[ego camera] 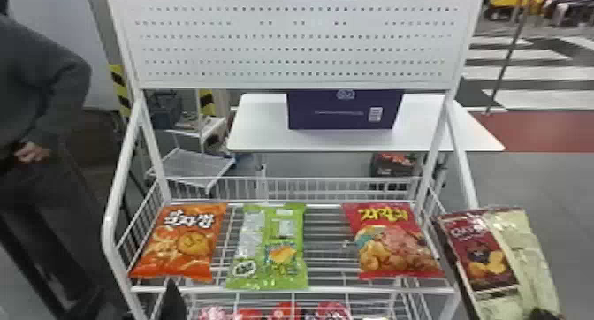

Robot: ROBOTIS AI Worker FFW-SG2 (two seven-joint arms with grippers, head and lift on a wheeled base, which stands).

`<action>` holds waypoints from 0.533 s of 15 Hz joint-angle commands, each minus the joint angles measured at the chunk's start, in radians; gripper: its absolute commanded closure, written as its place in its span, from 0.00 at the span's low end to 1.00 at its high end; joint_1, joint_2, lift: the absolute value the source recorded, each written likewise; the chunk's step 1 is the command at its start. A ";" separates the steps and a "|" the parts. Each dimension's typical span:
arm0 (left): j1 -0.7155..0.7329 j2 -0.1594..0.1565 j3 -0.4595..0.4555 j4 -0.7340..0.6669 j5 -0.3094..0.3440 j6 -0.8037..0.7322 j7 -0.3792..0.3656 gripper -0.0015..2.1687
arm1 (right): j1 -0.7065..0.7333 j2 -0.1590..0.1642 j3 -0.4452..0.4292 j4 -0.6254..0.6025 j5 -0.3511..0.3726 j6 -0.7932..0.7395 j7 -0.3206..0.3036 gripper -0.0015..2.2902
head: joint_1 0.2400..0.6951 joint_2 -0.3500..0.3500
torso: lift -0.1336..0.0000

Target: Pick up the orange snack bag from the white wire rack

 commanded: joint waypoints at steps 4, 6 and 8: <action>-0.169 -0.004 -0.059 0.084 -0.030 0.164 -0.004 0.02 | -0.006 0.000 0.006 0.007 -0.001 0.000 0.000 0.99 | 0.57 0.50 | 1.00; -0.296 -0.007 -0.097 0.161 -0.027 0.256 -0.004 0.02 | -0.006 -0.001 0.008 0.010 0.001 0.000 0.000 0.99 | 0.57 0.50 | 1.00; -0.419 -0.016 -0.128 0.259 -0.030 0.284 0.002 0.02 | -0.006 0.000 0.011 0.011 0.001 0.000 0.000 0.99 | 0.57 0.50 | 1.00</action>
